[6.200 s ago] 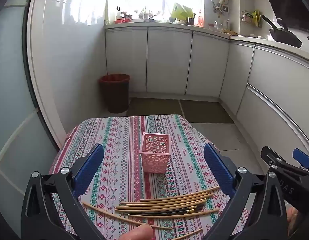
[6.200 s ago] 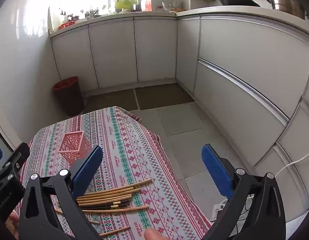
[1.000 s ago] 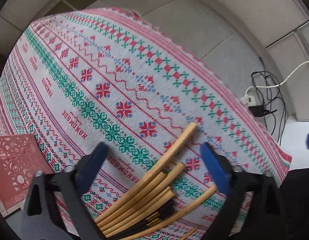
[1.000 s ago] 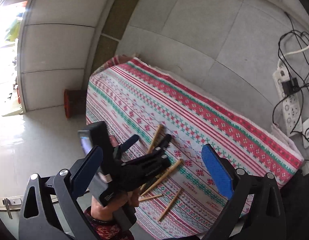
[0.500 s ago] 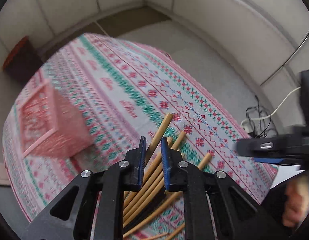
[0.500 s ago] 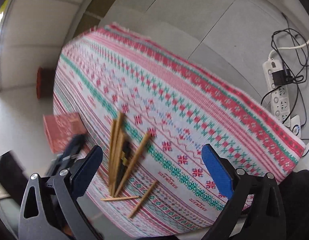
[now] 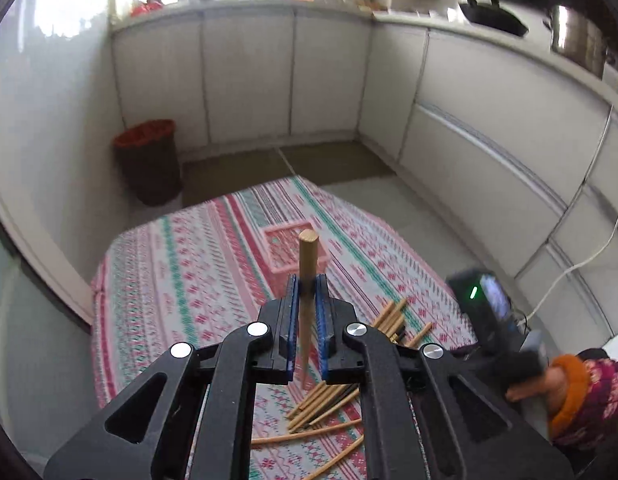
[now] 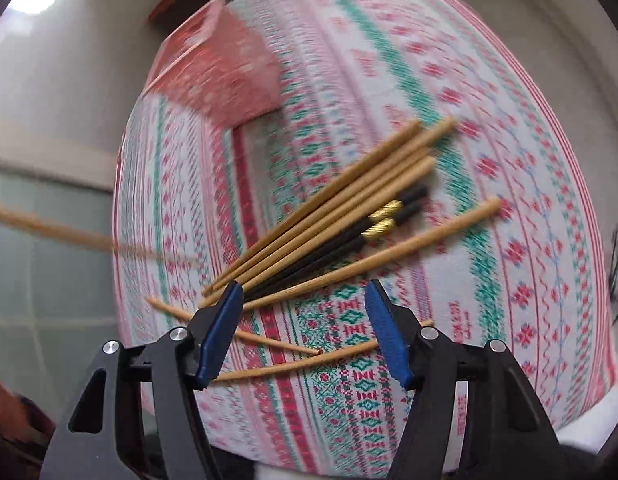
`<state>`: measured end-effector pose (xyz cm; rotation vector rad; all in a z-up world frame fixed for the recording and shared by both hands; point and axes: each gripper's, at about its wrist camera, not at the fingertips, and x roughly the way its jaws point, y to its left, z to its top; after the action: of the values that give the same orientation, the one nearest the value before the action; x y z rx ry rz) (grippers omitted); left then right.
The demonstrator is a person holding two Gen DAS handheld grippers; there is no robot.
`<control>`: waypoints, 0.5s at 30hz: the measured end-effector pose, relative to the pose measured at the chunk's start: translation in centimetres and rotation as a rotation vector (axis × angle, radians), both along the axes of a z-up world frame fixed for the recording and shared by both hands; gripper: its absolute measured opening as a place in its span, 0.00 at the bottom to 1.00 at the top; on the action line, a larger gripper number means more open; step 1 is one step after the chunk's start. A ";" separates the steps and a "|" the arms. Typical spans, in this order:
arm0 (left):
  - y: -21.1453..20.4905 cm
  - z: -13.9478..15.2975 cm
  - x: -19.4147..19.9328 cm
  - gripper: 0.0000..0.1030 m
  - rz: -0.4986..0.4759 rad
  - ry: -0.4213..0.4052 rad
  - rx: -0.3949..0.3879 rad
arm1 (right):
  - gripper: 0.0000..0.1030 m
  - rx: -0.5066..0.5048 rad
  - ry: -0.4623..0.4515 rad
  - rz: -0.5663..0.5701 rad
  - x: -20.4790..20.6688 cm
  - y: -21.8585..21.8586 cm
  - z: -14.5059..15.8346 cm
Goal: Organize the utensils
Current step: 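Lift the chopstick upright with the left tool while the right tool grasps another chopstick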
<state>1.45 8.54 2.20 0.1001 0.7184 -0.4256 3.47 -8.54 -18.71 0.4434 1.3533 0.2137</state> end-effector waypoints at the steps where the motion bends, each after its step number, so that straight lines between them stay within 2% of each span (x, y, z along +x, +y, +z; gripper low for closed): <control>1: 1.0 1.1 -0.6 0.07 0.013 -0.027 -0.022 | 0.61 -0.025 -0.018 0.047 -0.1 1.0 0.1; 6: 6.4 6.3 -3.4 0.07 0.128 -0.181 -0.133 | 0.61 -0.193 -0.179 0.375 -0.9 9.1 0.9; 8: 8.8 8.1 -4.6 0.07 0.176 -0.235 -0.179 | 0.61 -0.258 -0.264 0.544 -0.9 13.5 1.5; 12: 11.8 10.0 -6.7 0.07 0.243 -0.288 -0.237 | 0.61 -0.311 -0.269 0.844 -1.1 21.3 1.2; 15: 13.0 10.5 -7.4 0.07 0.271 -0.298 -0.260 | 0.61 -0.336 -0.226 0.958 -0.3 25.6 0.0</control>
<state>-5.98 21.56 12.70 -0.1752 0.3715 -0.2335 3.12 17.02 -18.74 -0.5307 1.2556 0.7807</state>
